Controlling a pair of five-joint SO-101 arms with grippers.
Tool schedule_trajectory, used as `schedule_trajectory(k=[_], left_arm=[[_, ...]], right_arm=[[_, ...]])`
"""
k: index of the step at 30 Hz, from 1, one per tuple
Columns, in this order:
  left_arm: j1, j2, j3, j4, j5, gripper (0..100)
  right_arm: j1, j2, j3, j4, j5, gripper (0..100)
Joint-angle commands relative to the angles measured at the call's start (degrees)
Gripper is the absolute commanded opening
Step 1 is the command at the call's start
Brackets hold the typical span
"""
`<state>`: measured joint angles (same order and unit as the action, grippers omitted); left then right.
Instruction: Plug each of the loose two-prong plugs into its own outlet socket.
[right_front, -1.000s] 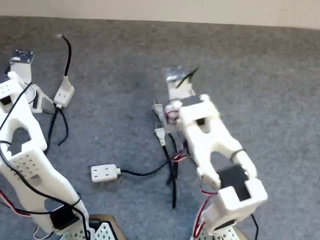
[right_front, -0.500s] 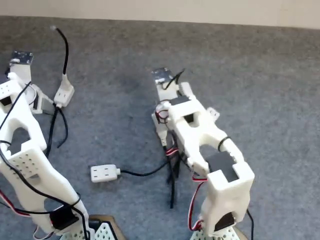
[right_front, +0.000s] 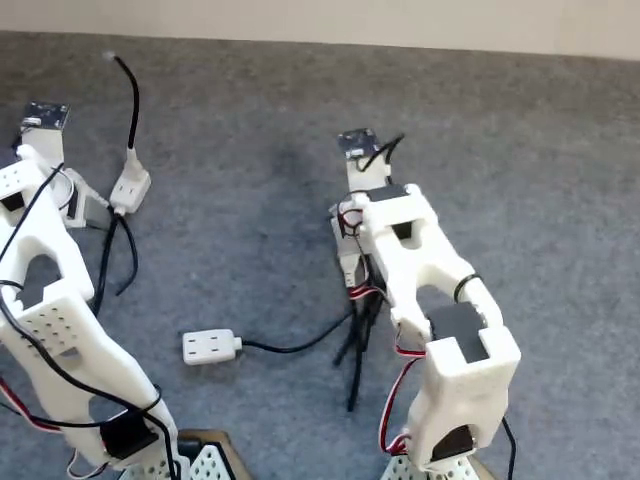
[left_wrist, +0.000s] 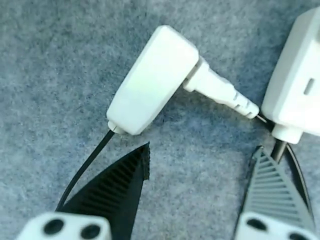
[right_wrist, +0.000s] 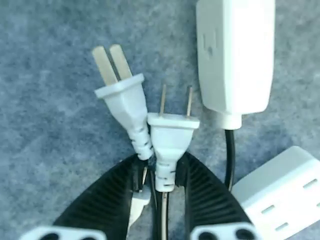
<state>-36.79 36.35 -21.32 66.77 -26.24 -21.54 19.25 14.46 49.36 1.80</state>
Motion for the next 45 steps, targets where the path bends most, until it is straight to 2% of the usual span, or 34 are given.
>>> schedule_trajectory(k=[1,5,12,25,27,33,42,45], left_arm=[[-0.5,-0.3,-1.9,-0.2,0.2,31],[-0.5,-0.3,-1.9,-0.2,0.2,31],[-0.4,-0.3,-1.9,-0.2,0.2,31],[-0.5,-0.3,-1.8,-0.2,0.2,31],[-0.5,-0.3,-1.8,-0.2,0.2,31],[-0.5,-0.3,-1.8,-0.1,0.2,31],[-0.5,-0.3,-1.8,-0.1,0.2,31],[-0.5,-0.3,-1.8,-0.1,0.2,31]], right_arm=[[-0.2,-0.7,-0.1,2.1,1.8,6.3],[-1.5,-6.8,0.0,5.1,2.9,6.7],[-1.2,-12.6,0.3,5.5,3.0,21.5],[-1.3,-4.3,-0.1,5.1,4.7,21.6],[-1.1,-4.3,-0.1,5.1,4.7,20.1],[0.0,-4.4,-0.1,4.1,3.3,4.4],[1.6,-5.9,-0.1,4.4,3.4,3.6],[1.9,-10.3,-0.1,6.5,3.7,0.3]])
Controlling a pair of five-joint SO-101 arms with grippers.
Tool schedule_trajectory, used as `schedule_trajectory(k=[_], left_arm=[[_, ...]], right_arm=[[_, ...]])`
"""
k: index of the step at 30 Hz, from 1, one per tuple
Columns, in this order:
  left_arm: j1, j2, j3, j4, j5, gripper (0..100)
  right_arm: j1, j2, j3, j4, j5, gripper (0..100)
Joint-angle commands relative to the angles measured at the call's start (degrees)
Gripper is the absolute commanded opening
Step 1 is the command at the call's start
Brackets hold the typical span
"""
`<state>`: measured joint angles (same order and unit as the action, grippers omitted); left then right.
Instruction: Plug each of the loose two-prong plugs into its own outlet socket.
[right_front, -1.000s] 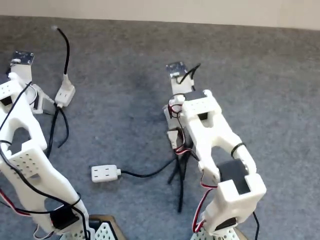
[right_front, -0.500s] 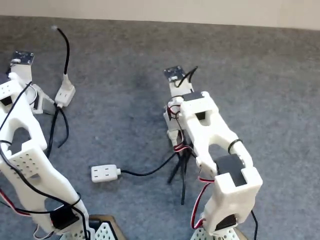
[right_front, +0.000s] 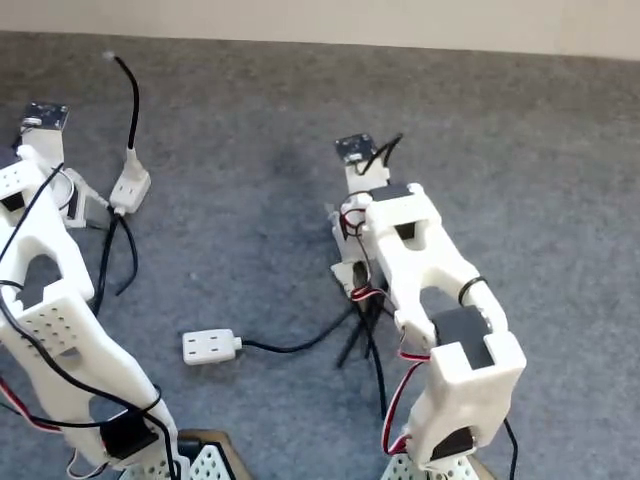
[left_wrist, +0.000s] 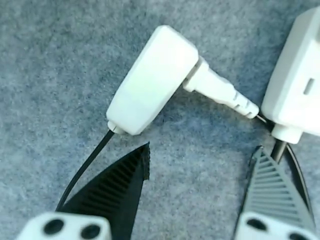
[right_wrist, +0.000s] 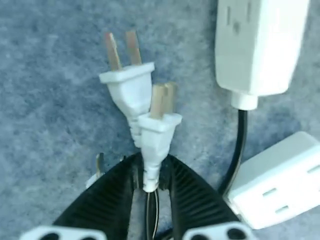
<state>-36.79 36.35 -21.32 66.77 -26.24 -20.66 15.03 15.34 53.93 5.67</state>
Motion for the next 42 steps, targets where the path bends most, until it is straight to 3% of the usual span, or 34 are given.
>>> schedule_trajectory(k=[1,7,12,20,24,37,42], left_arm=[[-0.5,-0.3,-1.8,-0.1,0.2,31],[-0.5,-0.3,-1.8,-0.1,0.2,31],[-0.5,-0.7,-2.2,1.0,0.2,31],[-2.1,-0.7,-2.4,3.1,0.2,31],[-3.1,-0.7,-3.7,3.5,-1.8,31],[-3.2,-0.7,-3.8,3.5,-3.8,31],[-3.1,-0.7,-3.8,3.5,-3.8,31]], right_arm=[[1.0,-8.0,-1.0,2.9,-0.1,0.4],[-0.3,-20.4,-0.9,10.7,4.3,0.5],[-8.7,-26.2,3.2,15.3,9.3,0.5],[-22.5,-27.9,18.9,10.1,17.1,0.5],[-27.8,-28.0,27.6,8.9,24.7,0.5],[-27.6,-27.8,32.2,3.1,26.6,1.4],[-25.5,-27.8,29.4,3.2,26.9,13.5]])
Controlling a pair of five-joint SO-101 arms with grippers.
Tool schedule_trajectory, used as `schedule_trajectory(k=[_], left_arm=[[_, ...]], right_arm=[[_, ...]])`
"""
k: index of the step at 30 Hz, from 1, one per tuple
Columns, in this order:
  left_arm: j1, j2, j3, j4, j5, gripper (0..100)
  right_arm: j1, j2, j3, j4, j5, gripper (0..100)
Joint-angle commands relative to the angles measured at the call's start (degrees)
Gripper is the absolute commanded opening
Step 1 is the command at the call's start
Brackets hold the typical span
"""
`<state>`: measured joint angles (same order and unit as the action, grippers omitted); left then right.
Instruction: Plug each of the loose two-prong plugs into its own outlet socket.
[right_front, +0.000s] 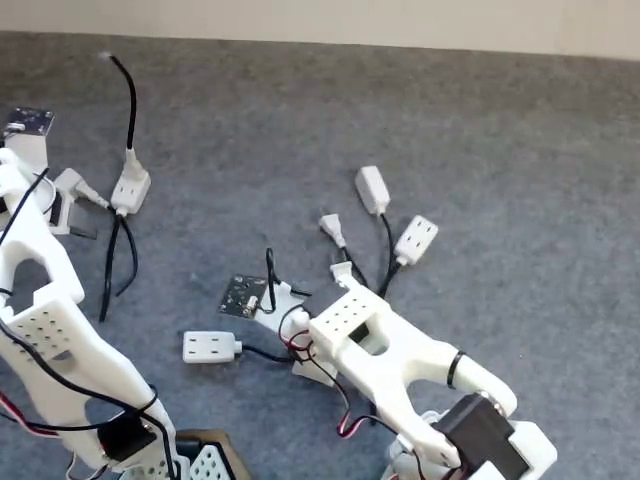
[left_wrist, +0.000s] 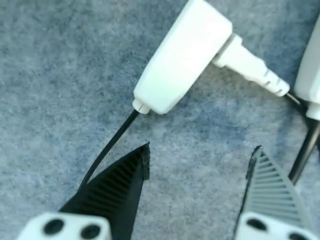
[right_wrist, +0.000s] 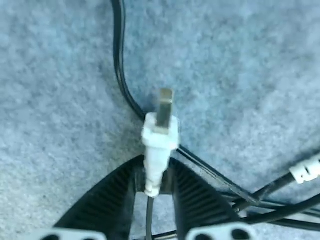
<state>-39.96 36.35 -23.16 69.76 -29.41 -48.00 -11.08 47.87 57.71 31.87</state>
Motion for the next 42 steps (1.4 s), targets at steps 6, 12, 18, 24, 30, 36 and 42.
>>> schedule_trajectory(k=[6,12,18,24,30,36,42], left_arm=[[-0.2,-0.7,-2.0,0.5,-0.6,31],[0.0,-0.6,-1.9,0.5,-0.6,31],[0.0,-0.4,-1.8,0.5,-0.6,31],[0.0,-0.4,-1.9,0.5,-0.6,31],[0.0,-0.4,-1.8,0.5,-0.6,31],[0.0,-0.4,-1.9,0.5,-0.6,31],[0.0,-0.4,-1.9,0.5,-0.6,31]], right_arm=[[2.9,-1.4,-3.2,2.7,6.7,17.4],[2.9,-1.6,-3.6,3.4,7.1,17.0],[2.7,-1.3,-3.7,1.5,6.9,8.0],[2.5,-1.8,-3.7,1.5,5.1,8.0],[2.5,-1.8,-3.8,0.7,4.0,8.1],[1.9,-1.8,-3.8,-0.6,1.7,14.9],[1.9,-1.8,-3.8,-0.7,1.7,18.0]])
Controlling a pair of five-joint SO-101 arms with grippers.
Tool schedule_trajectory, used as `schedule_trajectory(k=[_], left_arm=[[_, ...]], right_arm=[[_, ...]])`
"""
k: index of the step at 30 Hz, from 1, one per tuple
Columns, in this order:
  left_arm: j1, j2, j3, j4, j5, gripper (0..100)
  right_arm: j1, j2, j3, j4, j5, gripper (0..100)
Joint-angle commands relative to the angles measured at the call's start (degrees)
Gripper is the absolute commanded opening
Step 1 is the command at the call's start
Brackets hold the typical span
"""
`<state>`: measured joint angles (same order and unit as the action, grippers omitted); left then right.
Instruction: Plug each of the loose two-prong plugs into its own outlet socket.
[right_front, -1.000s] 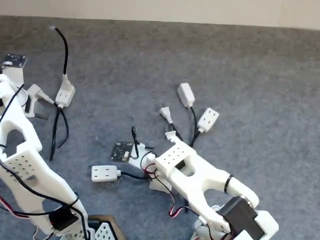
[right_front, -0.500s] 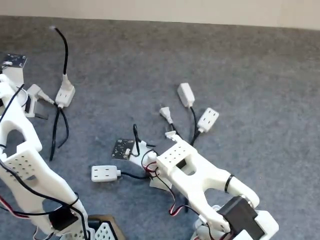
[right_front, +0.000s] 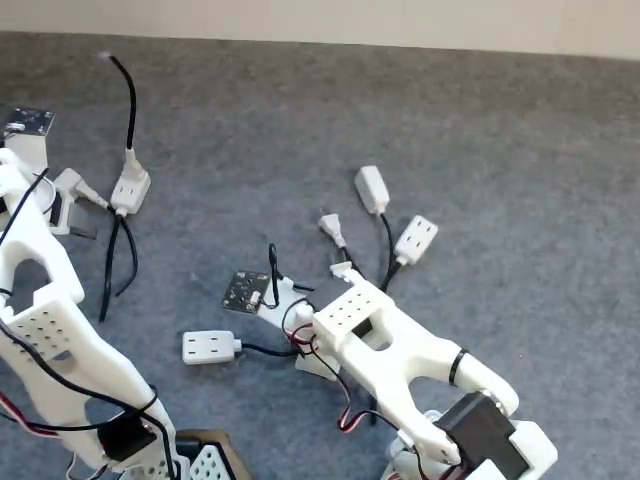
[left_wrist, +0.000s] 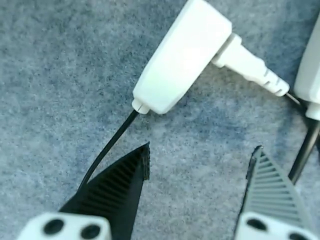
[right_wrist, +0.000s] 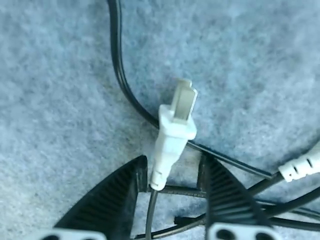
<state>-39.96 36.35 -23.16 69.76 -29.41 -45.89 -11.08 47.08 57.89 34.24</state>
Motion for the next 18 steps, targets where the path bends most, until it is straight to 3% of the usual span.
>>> schedule_trajectory(k=[1,6,18], left_arm=[[0.0,-0.4,-1.9,0.5,-0.6,31],[0.0,-0.4,-1.9,0.5,-0.6,31],[0.0,-0.4,-1.8,0.5,-0.6,31]], right_arm=[[-0.2,-1.8,-3.0,-0.8,-0.7,17.8],[-0.2,-1.8,-5.5,-0.6,-0.7,6.8],[-0.2,-1.3,-6.8,-0.7,-0.7,0.5]])
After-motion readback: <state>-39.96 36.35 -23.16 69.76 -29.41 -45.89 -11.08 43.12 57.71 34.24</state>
